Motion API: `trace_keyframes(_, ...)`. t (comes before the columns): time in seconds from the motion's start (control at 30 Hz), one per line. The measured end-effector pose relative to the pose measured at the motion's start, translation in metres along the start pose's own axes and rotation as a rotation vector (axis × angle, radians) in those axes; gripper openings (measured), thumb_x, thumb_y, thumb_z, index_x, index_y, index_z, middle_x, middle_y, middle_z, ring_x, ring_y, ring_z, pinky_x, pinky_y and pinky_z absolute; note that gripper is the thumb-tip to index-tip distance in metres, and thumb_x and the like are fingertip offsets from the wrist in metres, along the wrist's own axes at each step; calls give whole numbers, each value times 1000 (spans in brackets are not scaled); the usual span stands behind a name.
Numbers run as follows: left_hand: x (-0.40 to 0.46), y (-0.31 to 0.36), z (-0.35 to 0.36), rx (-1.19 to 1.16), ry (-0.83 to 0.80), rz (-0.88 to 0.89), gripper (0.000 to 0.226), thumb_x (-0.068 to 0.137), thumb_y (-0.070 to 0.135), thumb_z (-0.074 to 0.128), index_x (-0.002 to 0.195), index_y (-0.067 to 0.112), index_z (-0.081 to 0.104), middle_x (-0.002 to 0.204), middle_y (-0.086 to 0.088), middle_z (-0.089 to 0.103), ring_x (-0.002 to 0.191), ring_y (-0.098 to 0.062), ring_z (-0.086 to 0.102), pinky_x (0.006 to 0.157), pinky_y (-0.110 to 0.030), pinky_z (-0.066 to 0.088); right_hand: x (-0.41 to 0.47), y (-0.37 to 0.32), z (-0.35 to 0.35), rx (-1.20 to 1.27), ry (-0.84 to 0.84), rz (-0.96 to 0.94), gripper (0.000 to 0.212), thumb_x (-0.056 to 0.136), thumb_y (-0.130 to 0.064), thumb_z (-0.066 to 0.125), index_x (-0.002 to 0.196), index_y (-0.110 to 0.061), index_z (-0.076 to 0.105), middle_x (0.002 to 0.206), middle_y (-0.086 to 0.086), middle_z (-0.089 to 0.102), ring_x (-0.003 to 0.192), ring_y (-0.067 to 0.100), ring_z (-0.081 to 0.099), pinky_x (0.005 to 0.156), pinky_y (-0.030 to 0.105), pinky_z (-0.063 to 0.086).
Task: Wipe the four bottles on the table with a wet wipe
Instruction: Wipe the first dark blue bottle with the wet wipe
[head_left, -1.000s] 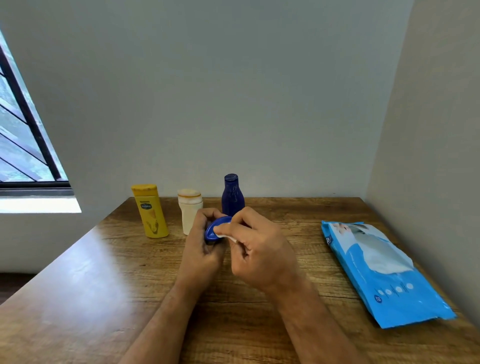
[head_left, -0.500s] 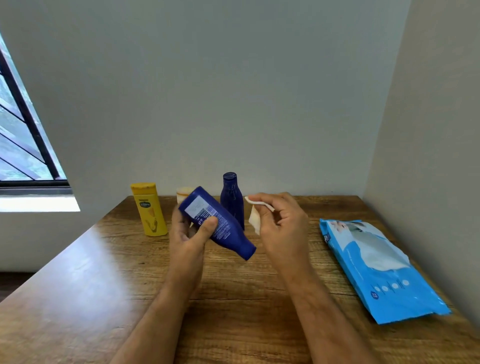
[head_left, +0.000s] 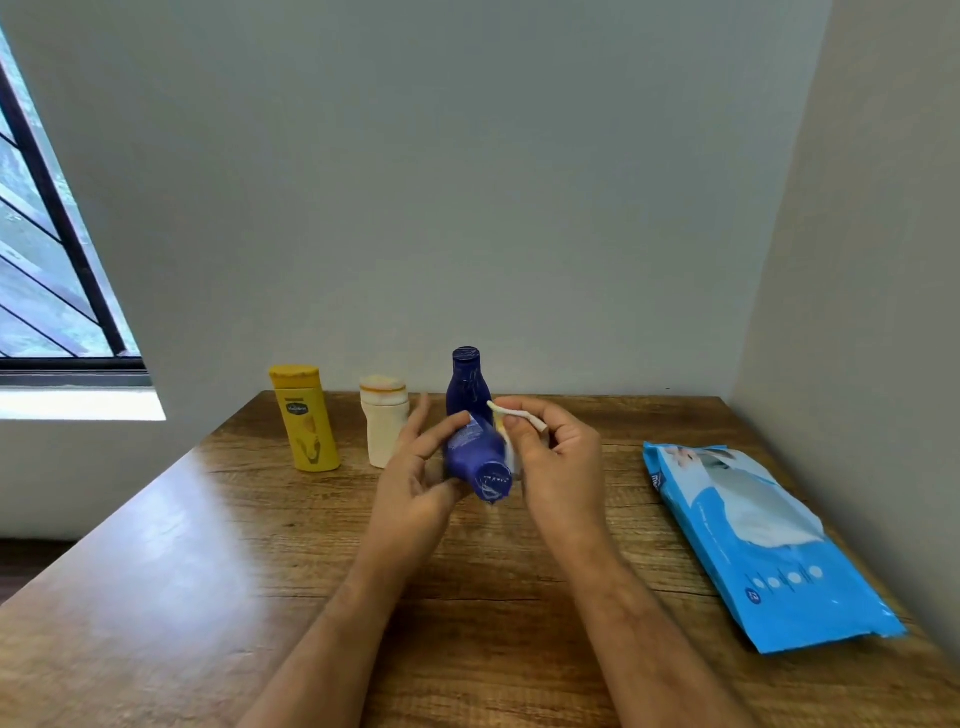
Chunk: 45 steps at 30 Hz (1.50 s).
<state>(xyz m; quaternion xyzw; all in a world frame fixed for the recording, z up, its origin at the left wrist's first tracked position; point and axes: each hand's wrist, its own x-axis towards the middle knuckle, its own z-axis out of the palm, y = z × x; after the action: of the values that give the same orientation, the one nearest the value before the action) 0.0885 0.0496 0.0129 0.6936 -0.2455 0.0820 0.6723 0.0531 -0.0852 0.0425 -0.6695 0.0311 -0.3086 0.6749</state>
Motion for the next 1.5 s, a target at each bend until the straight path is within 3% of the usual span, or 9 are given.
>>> trace_keyframes(0.13, -4, -3, 1, 324, -114, 118, 56, 78, 34, 77, 126, 48, 53, 130, 23, 58, 119, 3, 57, 97, -12, 45, -2, 0, 0, -6, -52, 20, 19, 94, -11, 65, 102, -25, 76, 104, -10, 73, 97, 0, 67, 77, 17, 56)
trace_keyframes(0.27, -6, -6, 4, 429, 6, 64, 38, 72, 63, 68, 102, 39, 61, 101, 11, 67, 91, -5, 65, 86, -32, 53, -2, -2, -1, -24, -59, 0, 19, 95, -13, 64, 103, -25, 76, 103, -12, 73, 93, -2, 68, 72, 18, 57)
trace_keyframes(0.53, -7, 4, 0, 487, 54, 62, 42, 75, 11, 77, 96, 43, 60, 90, 14, 66, 84, -3, 59, 74, -25, 48, -10, -12, 0, 15, 2, -182, 24, 91, -6, 69, 105, -24, 74, 102, -8, 75, 94, 6, 70, 77, 25, 60)
trace_keyframes(0.73, -4, 1, -2, 496, 122, 49, 45, 76, 8, 78, 95, 43, 59, 89, 13, 63, 83, -8, 59, 74, -28, 50, -15, -11, 1, -53, -86, -326, 24, 88, 4, 68, 102, -15, 75, 97, -9, 75, 92, 4, 70, 76, 16, 56)
trace_keyframes(1.0, -3, 1, -3, 552, 217, -9, 41, 75, 8, 76, 98, 37, 58, 86, 13, 60, 81, -10, 58, 77, -37, 55, -16, -8, -1, -71, -248, -271, 22, 86, 2, 70, 92, -19, 76, 92, -7, 75, 90, 10, 71, 79, 28, 60)
trace_keyframes(1.17, -2, 3, -3, 581, 230, -19, 41, 72, 9, 76, 95, 38, 57, 80, 12, 59, 76, -9, 56, 73, -35, 52, -9, -12, 1, 62, -59, -139, 22, 94, -6, 64, 94, -28, 68, 94, -6, 71, 83, 8, 67, 67, 23, 55)
trace_keyframes(1.3, -2, 3, -3, 607, 216, -48, 36, 73, 10, 73, 97, 35, 61, 82, 10, 61, 78, -11, 57, 77, -40, 54, -16, -7, -1, -238, -295, -294, 22, 98, -11, 59, 102, -32, 66, 97, -15, 71, 66, 9, 63, 55, 24, 53)
trace_keyframes(1.43, -2, 2, -7, 586, 260, -54, 33, 74, 12, 74, 98, 32, 63, 85, 10, 64, 81, -12, 60, 78, -43, 56, -17, -7, 2, -274, -354, -393, 25, 93, -5, 60, 100, -28, 68, 106, -12, 72, 98, 10, 69, 82, 32, 60)
trace_keyframes(1.5, -2, 3, -6, 600, 253, -59, 32, 74, 10, 73, 93, 32, 61, 80, 9, 61, 78, -11, 57, 76, -39, 53, -17, -8, 3, -183, -295, -338, 20, 94, -7, 61, 99, -24, 68, 97, -12, 70, 89, 16, 68, 73, 37, 60)
